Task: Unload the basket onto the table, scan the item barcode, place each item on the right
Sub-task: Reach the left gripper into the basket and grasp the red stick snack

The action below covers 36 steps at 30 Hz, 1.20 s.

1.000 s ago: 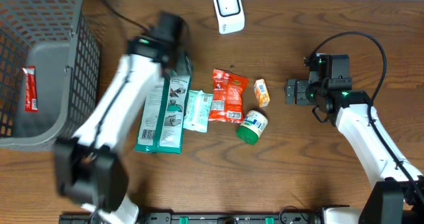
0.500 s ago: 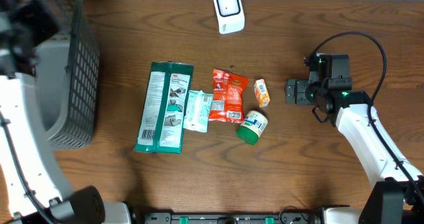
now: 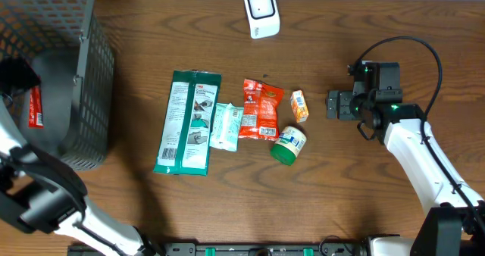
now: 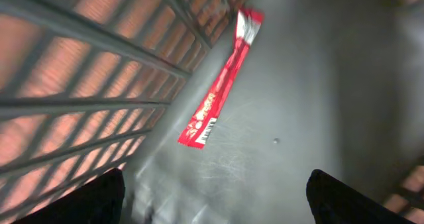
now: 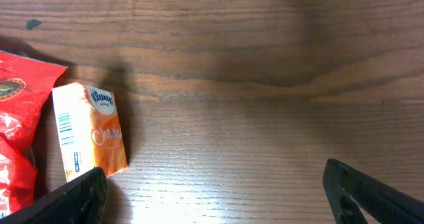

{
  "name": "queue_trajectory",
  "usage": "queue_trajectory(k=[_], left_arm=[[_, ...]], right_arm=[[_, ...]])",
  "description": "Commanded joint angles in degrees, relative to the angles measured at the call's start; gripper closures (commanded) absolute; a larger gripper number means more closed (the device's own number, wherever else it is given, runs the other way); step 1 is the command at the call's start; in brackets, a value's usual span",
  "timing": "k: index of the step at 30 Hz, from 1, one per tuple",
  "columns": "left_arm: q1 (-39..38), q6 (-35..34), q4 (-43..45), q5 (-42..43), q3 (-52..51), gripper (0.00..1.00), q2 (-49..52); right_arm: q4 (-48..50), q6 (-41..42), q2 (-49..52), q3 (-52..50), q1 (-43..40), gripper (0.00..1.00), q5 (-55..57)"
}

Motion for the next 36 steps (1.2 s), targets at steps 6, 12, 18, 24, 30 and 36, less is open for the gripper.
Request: queue_trajectory(k=[6,12,18,24,30,36], left_arm=[[0.7,3.5,0.2,2.0,-0.3,0.12,10.1],[0.7,5.7,2.6,2.0,-0.3,0.12,15.8],[0.6,5.6,5.0,2.0,-0.3,0.12,19.4],[0.6,5.4,5.1,5.9,-0.3,0.30,22.0],[0.6,5.3,5.1,11.2,-0.3,0.61,21.9],[0.6,4.2,4.2,11.2,-0.2,0.92,21.0]], right_arm=[[-0.1,0.3,-0.3,0.5,-0.2,0.01,0.2],[-0.1,0.3,-0.3,0.5,-0.2,0.01,0.2],[-0.1,0.3,-0.3,0.5,-0.2,0.01,0.2],[-0.1,0.3,-0.3,0.5,-0.2,0.01,0.2],[-0.1,0.3,-0.3,0.5,-0.2,0.01,0.2],[-0.1,0.3,-0.3,0.5,-0.2,0.01,0.2]])
